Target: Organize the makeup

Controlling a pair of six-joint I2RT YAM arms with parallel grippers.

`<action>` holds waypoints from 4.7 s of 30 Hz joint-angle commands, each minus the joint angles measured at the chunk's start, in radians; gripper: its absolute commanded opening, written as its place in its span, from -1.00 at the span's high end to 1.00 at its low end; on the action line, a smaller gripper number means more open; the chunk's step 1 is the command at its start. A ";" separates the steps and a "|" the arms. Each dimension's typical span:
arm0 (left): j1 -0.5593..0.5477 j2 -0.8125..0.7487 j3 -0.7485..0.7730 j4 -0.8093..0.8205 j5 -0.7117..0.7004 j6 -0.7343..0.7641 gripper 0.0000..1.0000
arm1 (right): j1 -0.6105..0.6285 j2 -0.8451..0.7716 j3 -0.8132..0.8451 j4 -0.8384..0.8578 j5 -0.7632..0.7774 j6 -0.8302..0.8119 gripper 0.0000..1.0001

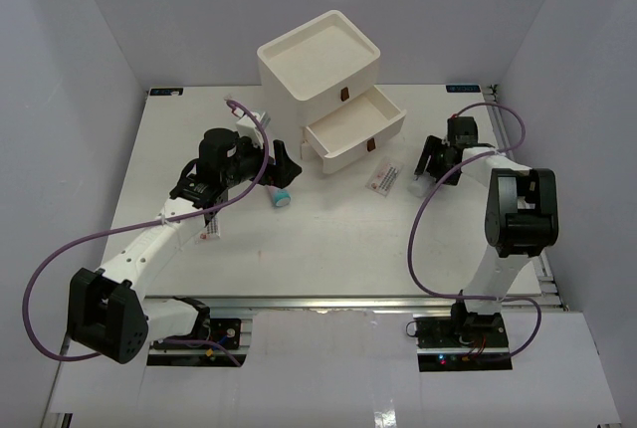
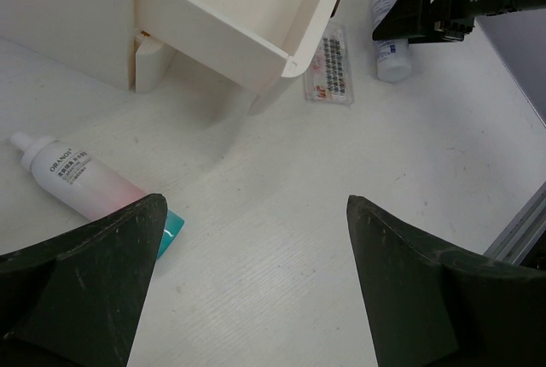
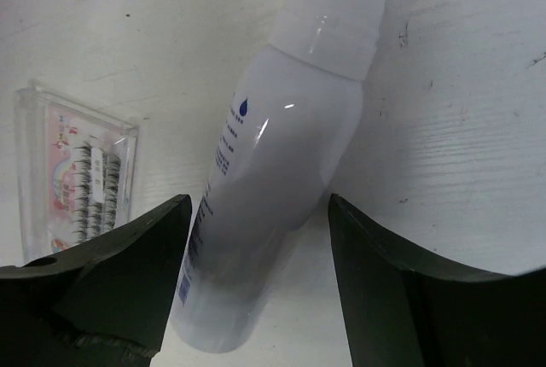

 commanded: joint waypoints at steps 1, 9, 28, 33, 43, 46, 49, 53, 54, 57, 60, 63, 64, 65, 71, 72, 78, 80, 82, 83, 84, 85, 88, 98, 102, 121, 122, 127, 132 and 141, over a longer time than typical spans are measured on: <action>0.004 -0.030 -0.013 0.018 -0.003 0.004 -0.96 | -0.011 0.032 0.030 0.004 -0.007 0.022 -0.27; 0.004 -0.033 -0.013 0.019 0.000 0.003 -0.96 | -0.068 -0.063 -0.058 0.075 -0.005 -0.020 0.61; 0.004 -0.033 -0.016 0.018 -0.022 0.008 -0.96 | 0.227 -0.326 0.157 -0.003 -0.572 -1.194 0.85; 0.004 -0.037 -0.017 0.017 -0.044 0.014 -0.96 | 0.375 -0.238 0.297 -0.020 -0.278 -1.456 0.85; 0.004 -0.039 -0.019 0.014 -0.060 0.020 -0.96 | 0.479 -0.084 0.327 0.203 0.118 -1.856 0.85; 0.004 -0.039 -0.018 0.011 -0.062 0.022 -0.96 | 0.478 -0.054 0.339 0.216 0.134 -1.872 0.79; 0.004 -0.039 -0.017 0.012 -0.062 0.022 -0.96 | 0.478 -0.049 0.333 0.217 0.132 -1.870 0.35; 0.004 -0.036 -0.017 0.011 -0.058 0.022 -0.96 | 0.477 -0.052 0.310 0.232 0.134 -1.862 -0.09; 0.004 -0.036 -0.017 0.011 -0.058 0.022 -0.96 | 0.478 -0.054 0.300 0.255 0.137 -1.862 -0.15; 0.004 -0.036 -0.018 0.011 -0.060 0.022 -0.96 | 0.477 -0.063 0.276 0.277 0.141 -1.857 -0.36; 0.004 -0.036 -0.019 0.011 -0.060 0.020 -0.96 | 0.475 -0.078 0.262 0.282 0.139 -1.847 -0.50; 0.004 -0.032 -0.019 0.013 -0.059 0.020 -0.96 | 0.472 -0.104 0.247 0.282 0.138 -1.836 -0.51; 0.004 -0.032 -0.019 0.013 -0.059 0.020 -0.96 | 0.471 -0.115 0.243 0.281 0.136 -1.827 -0.51; 0.004 -0.032 -0.019 0.014 -0.059 0.020 -0.96 | 0.470 -0.127 0.240 0.280 0.130 -1.813 -0.51; 0.004 -0.022 -0.020 0.012 -0.067 0.017 -0.96 | 0.444 -0.261 0.252 0.116 -0.031 -1.474 -0.51; 0.004 -0.015 -0.019 0.008 -0.072 0.012 -0.96 | 0.427 -0.310 0.240 0.085 -0.073 -1.363 -0.46; 0.006 0.053 -0.009 -0.053 -0.142 -0.091 -0.96 | 0.328 -0.512 0.005 -0.013 -0.509 -0.873 -0.27; 0.006 0.070 -0.002 -0.084 -0.174 -0.147 -0.96 | 0.274 -0.554 -0.085 0.001 -0.639 -0.783 -0.29; 0.006 0.080 0.004 -0.121 -0.218 -0.212 -0.96 | 0.222 -0.598 -0.144 0.029 -0.732 -0.724 -0.31; 0.006 0.088 0.008 -0.133 -0.240 -0.242 -0.95 | 0.171 -0.615 -0.177 0.067 -0.781 -0.691 -0.36; 0.007 0.097 0.012 -0.146 -0.263 -0.273 -0.95 | 0.120 -0.632 -0.210 0.104 -0.829 -0.658 -0.40; 0.007 0.107 0.013 -0.155 -0.282 -0.305 -0.93 | 0.080 -0.640 -0.231 0.128 -0.859 -0.640 -0.43; 0.007 0.155 0.012 -0.161 -0.313 -0.387 -0.80 | 0.021 -0.641 -0.261 0.152 -0.895 -0.627 -0.44; 0.007 0.410 0.144 -0.239 -0.418 -0.463 -0.73 | 0.000 -0.630 -0.270 0.127 -0.944 -0.647 -0.45; 0.006 0.480 0.200 -0.250 -0.438 -0.458 -0.74 | -0.003 -0.639 -0.270 0.122 -0.945 -0.660 -0.46; -0.014 0.496 0.188 -0.278 -0.517 -0.431 0.44 | -0.054 -0.662 -0.277 0.120 -0.991 -0.651 -0.47; -0.016 0.472 0.176 -0.281 -0.523 -0.426 0.60 | -0.056 -0.663 -0.277 0.120 -0.996 -0.649 -0.47; -0.034 0.281 0.096 -0.287 -0.549 -0.342 0.95 | -0.063 -0.662 -0.277 0.121 -1.010 -0.641 -0.47; -0.177 0.074 0.087 -0.257 -0.550 -0.075 0.99 | -0.065 -0.652 -0.277 0.122 -1.021 -0.634 -0.47; -0.304 0.184 0.342 -0.206 -0.368 0.408 0.97 | -0.074 -0.645 -0.280 0.122 -1.016 -0.636 -0.47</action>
